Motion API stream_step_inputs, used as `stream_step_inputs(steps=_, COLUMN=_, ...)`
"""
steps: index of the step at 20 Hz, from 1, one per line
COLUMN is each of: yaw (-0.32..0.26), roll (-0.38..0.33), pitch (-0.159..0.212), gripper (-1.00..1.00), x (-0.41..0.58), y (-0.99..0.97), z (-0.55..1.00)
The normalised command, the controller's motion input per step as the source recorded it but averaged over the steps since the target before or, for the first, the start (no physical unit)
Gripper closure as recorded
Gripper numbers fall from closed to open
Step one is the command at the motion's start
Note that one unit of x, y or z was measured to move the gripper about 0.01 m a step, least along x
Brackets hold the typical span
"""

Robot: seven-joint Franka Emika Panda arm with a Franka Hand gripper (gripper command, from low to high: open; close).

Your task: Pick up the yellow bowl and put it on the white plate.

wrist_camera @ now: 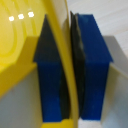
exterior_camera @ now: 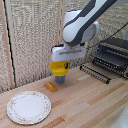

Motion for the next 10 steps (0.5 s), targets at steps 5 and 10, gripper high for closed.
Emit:
stream_step_inputs(steps=5, yaw=0.082, roll=0.0, pitch=0.077, gripper=1.0, x=0.415, y=0.76, z=0.28)
stream_step_inputs(steps=10, yaw=0.087, roll=0.0, pitch=0.088, gripper=1.0, x=0.23, y=0.81, z=0.06)
